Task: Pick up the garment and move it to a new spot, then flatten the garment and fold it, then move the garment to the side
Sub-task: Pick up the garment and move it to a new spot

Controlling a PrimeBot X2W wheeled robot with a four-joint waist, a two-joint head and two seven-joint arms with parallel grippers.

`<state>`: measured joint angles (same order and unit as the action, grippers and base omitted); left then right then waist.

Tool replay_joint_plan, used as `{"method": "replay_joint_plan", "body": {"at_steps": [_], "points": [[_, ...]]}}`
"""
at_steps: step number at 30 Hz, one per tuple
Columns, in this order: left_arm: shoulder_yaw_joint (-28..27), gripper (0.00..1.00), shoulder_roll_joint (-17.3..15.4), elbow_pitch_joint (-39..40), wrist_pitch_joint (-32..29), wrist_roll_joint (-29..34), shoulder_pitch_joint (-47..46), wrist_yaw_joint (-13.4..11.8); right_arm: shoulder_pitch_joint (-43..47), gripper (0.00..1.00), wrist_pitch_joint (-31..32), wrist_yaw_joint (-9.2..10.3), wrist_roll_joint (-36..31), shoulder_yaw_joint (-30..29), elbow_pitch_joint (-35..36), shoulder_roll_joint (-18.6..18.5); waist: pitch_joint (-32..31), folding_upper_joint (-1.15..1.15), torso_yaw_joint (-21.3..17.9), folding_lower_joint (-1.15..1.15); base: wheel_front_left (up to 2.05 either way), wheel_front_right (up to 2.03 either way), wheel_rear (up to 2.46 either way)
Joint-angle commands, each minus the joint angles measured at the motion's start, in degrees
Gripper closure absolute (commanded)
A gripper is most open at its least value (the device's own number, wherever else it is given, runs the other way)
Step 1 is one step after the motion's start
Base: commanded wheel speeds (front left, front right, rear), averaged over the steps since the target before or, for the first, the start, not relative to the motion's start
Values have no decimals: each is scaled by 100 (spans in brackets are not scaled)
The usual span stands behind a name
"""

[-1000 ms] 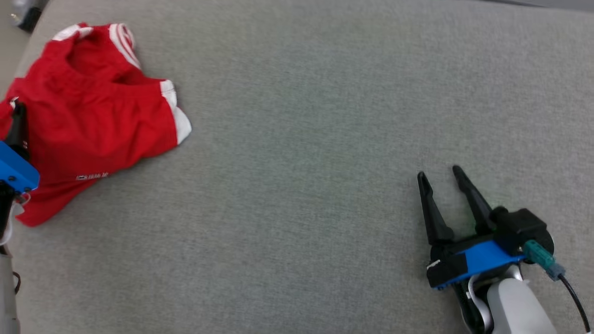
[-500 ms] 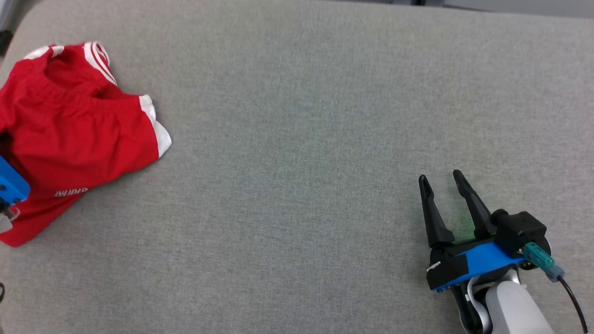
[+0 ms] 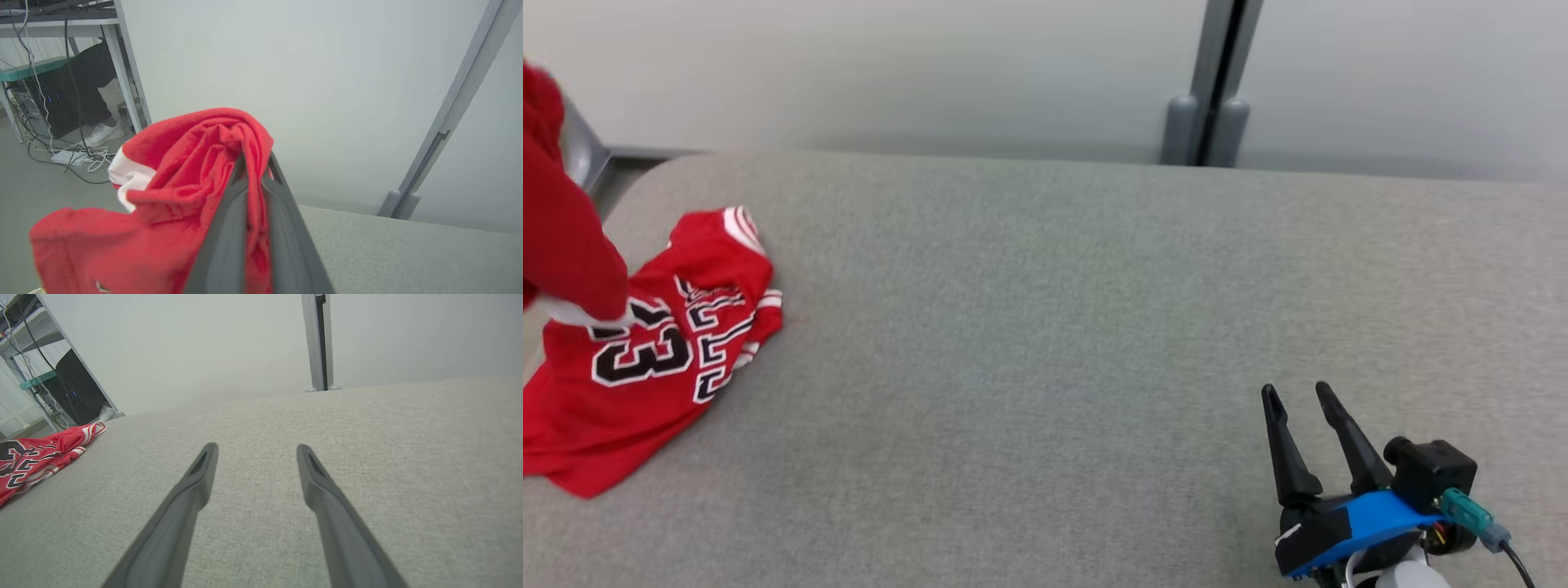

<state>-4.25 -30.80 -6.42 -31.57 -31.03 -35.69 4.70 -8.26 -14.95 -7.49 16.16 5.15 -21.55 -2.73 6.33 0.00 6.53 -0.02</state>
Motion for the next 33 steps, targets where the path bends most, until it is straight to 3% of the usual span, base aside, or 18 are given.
{"method": "replay_joint_plan", "body": {"at_steps": [1,8,15,22,30,31,32,33], "points": [[60,100,-49,94,-31,-10,-119,34,76,0,-30,-1,21,-7,-10,-30,-288,0,-273,2,0,0,0],[572,100,191,1050,-362,-334,-354,162,225,0,-33,-2,131,30,102,-28,-547,0,-707,2,0,0,0],[1449,100,419,1484,-557,-232,-120,229,121,0,-34,-1,221,139,178,-29,-426,0,-1323,2,0,0,0],[2333,100,787,931,-235,-55,325,253,-11,0,-34,-2,284,226,283,-27,-189,0,-1964,2,0,0,0],[3047,100,1126,-498,725,338,686,278,-124,0,-34,-2,424,304,324,-25,130,0,-2439,2,0,0,0],[3091,71,1165,-691,907,410,690,277,-146,0,-34,-2,439,310,321,-25,158,0,-2458,2,0,0,0],[3114,52,1207,-900,1113,488,681,252,-171,0,-34,-2,456,322,321,-24,185,0,-2472,2,0,0,0],[3129,10,1269,-1076,1304,538,683,194,-189,0,-34,-2,464,312,320,-26,198,0,-2470,2,0,0,0]]}}
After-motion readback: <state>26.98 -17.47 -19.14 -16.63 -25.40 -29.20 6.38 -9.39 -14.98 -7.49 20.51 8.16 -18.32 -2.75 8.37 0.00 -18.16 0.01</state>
